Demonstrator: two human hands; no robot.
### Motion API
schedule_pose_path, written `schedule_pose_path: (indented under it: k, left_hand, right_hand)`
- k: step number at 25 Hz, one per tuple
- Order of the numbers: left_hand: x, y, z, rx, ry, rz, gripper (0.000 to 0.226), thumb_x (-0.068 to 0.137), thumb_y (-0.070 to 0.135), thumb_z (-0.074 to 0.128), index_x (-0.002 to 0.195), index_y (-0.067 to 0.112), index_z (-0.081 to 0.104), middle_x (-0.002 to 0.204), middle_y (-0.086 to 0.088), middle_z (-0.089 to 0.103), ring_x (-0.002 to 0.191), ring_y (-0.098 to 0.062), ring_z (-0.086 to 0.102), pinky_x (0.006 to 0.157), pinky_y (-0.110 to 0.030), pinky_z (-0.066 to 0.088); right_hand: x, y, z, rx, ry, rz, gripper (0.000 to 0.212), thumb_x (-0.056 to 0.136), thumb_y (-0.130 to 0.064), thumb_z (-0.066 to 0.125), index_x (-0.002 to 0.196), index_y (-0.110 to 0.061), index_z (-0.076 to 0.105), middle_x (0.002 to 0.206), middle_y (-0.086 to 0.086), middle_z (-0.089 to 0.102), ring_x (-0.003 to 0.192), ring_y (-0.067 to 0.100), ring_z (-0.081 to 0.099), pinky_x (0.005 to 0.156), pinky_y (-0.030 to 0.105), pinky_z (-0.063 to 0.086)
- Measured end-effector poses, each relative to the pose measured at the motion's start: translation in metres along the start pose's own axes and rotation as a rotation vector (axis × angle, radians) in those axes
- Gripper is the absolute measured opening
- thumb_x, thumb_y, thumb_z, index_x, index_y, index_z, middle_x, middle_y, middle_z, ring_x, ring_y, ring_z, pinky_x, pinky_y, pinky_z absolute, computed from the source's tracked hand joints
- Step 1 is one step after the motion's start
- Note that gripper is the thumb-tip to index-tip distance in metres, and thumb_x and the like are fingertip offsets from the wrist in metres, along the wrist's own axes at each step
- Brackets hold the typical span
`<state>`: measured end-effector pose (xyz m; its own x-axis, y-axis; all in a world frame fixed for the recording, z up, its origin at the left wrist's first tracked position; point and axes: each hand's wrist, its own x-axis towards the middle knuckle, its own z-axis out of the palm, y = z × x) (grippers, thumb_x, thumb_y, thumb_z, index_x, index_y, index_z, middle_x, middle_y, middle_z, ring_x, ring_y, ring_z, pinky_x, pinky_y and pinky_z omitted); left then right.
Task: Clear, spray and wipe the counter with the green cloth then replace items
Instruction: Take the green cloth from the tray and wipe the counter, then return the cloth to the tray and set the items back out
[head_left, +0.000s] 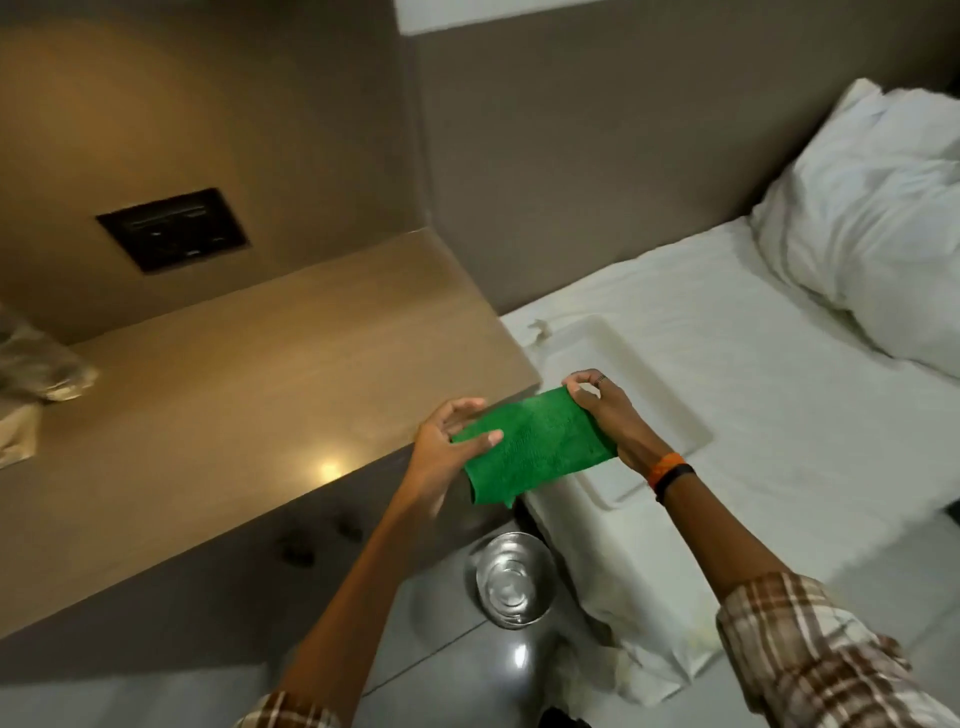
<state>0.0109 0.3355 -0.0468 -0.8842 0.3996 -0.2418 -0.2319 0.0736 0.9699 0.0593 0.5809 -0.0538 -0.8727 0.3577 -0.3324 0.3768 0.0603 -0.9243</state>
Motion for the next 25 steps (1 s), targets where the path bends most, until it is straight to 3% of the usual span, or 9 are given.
schedule_pose_path:
  k: [3, 5, 8, 11, 13, 15, 19, 22, 25]
  left_hand:
    - [0.021, -0.034, 0.081, 0.114, 0.086, -0.035, 0.026, 0.080, -0.006, 0.075, 0.079, 0.019, 0.070, 0.084, 0.009, 0.073, 0.084, -0.001, 0.067, 0.089, -0.032, 0.053]
    - [0.037, -0.061, 0.128, 0.155, 0.155, -0.107, 0.029, 0.083, -0.009, 0.070, 0.075, 0.019, 0.071, 0.080, 0.008, 0.072, 0.076, -0.002, 0.065, 0.088, -0.035, 0.055]
    - [0.077, -0.108, 0.175, 0.191, 0.151, -0.178, 0.022, 0.085, -0.013, 0.064, 0.085, 0.007, 0.074, 0.092, -0.008, 0.074, 0.089, -0.021, 0.069, 0.097, -0.045, 0.055]
    - [0.120, -0.153, 0.203, 0.267, 0.083, -0.210, 0.018, 0.086, -0.012, 0.064, 0.094, 0.000, 0.074, 0.106, -0.017, 0.075, 0.105, -0.032, 0.068, 0.100, -0.045, 0.054]
    - [0.150, -0.184, 0.224, 0.359, -0.003, -0.200, 0.022, 0.085, -0.007, 0.069, 0.104, 0.003, 0.074, 0.116, -0.013, 0.072, 0.111, -0.028, 0.067, 0.098, -0.027, 0.055]
    - [0.176, -0.217, 0.243, 0.571, -0.104, -0.166, 0.035, 0.085, -0.005, 0.069, 0.119, 0.006, 0.068, 0.132, -0.012, 0.061, 0.119, -0.027, 0.061, 0.096, -0.014, 0.048]
    - [0.192, -0.262, 0.270, 1.003, -0.245, -0.139, 0.046, 0.092, -0.001, 0.060, 0.136, 0.007, 0.050, 0.157, -0.017, 0.026, 0.142, -0.035, 0.030, 0.115, -0.042, 0.039]
    - [0.187, -0.263, 0.268, 1.267, -0.276, -0.025, 0.059, 0.094, 0.022, 0.062, 0.146, 0.009, 0.037, 0.165, -0.017, 0.013, 0.153, -0.038, 0.008, 0.123, -0.055, 0.019]
    - [0.181, -0.223, 0.251, 1.393, -0.233, 0.216, 0.069, 0.099, 0.036, 0.052, 0.155, 0.008, 0.024, 0.167, -0.017, 0.012, 0.156, -0.035, 0.003, 0.125, -0.053, 0.002]
  right_hand:
    - [0.030, 0.032, -0.062, -0.067, 0.055, 0.063, 0.024, 0.096, -0.038, 0.066, 0.111, -0.023, 0.056, 0.111, 0.005, 0.068, 0.085, 0.020, 0.067, 0.075, 0.033, 0.056]
    - [0.049, 0.050, -0.096, -0.091, -0.003, 0.131, 0.038, 0.091, -0.037, 0.072, 0.119, -0.019, 0.054, 0.106, 0.012, 0.072, 0.084, 0.024, 0.070, 0.078, 0.037, 0.058]
    - [0.085, 0.081, -0.139, -0.207, -0.149, 0.188, 0.039, 0.086, -0.015, 0.079, 0.119, -0.012, 0.059, 0.115, 0.014, 0.068, 0.093, 0.026, 0.069, 0.085, 0.040, 0.060]
    - [0.123, 0.121, -0.166, -0.407, -0.149, 0.183, 0.029, 0.087, 0.003, 0.070, 0.115, -0.005, 0.068, 0.127, 0.015, 0.065, 0.107, 0.028, 0.064, 0.094, 0.039, 0.055]
    - [0.149, 0.155, -0.175, -0.602, -0.083, 0.138, 0.027, 0.088, 0.004, 0.067, 0.112, -0.006, 0.073, 0.126, 0.014, 0.068, 0.109, 0.025, 0.062, 0.091, 0.027, 0.048]
    - [0.173, 0.194, -0.177, -0.749, -0.053, 0.107, 0.027, 0.089, 0.003, 0.067, 0.114, -0.005, 0.074, 0.131, 0.018, 0.064, 0.122, 0.031, 0.059, 0.097, 0.028, 0.045]
    - [0.181, 0.260, -0.165, -1.036, -0.090, 0.215, 0.053, 0.093, -0.029, 0.068, 0.142, -0.017, 0.053, 0.163, 0.018, 0.015, 0.146, 0.041, 0.028, 0.117, 0.050, 0.036]
    - [0.171, 0.274, -0.151, -1.230, -0.033, 0.094, 0.067, 0.093, -0.048, 0.061, 0.151, -0.021, 0.040, 0.166, 0.016, 0.012, 0.152, 0.040, 0.017, 0.120, 0.058, 0.027]
    - [0.156, 0.239, -0.138, -1.223, 0.099, -0.084, 0.071, 0.094, -0.055, 0.056, 0.153, -0.020, 0.038, 0.168, 0.015, 0.015, 0.156, 0.036, 0.013, 0.126, 0.057, 0.017]
